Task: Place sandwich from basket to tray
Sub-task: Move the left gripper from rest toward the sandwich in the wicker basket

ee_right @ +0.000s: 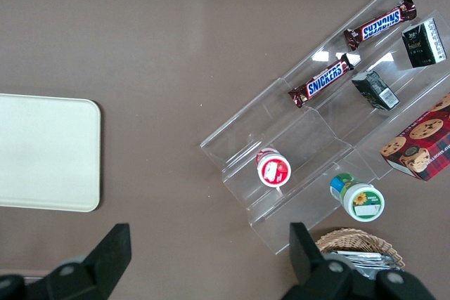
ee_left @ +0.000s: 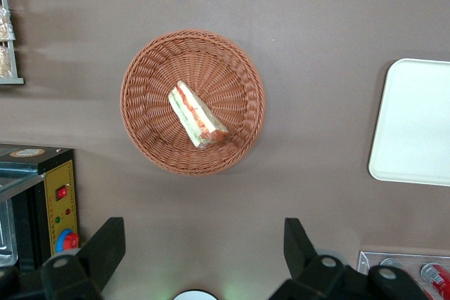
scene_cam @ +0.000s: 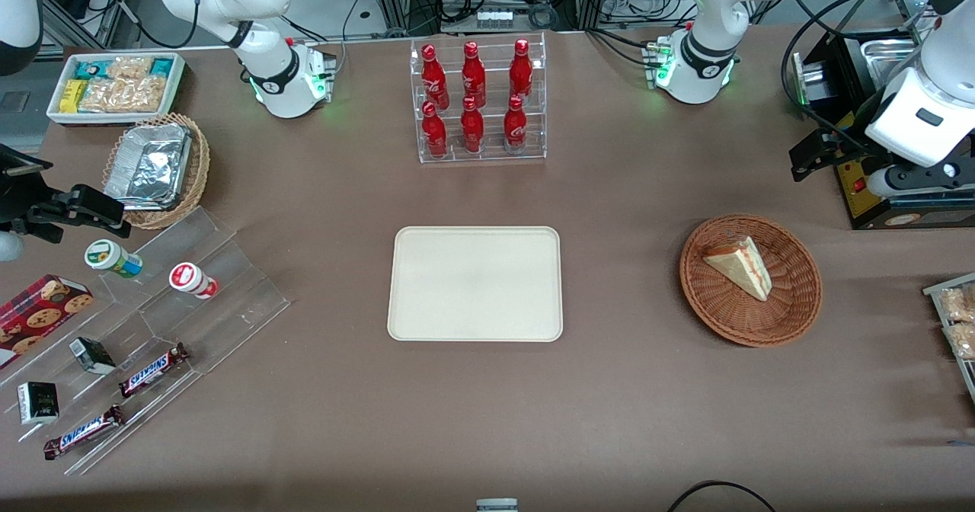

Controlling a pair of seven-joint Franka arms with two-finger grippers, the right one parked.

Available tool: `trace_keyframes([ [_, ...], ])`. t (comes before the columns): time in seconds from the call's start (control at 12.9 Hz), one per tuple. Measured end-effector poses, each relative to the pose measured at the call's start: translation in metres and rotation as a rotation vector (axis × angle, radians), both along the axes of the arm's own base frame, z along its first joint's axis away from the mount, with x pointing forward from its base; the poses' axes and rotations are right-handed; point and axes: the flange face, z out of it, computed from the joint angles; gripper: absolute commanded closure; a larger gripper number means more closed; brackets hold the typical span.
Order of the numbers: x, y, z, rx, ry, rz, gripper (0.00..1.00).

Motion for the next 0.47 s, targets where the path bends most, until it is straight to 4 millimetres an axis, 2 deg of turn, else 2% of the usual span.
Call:
trace_keyframes([
  [0.47,0.0016,0.0038,-0.0026,0.000,0.006,0.002,0.00],
])
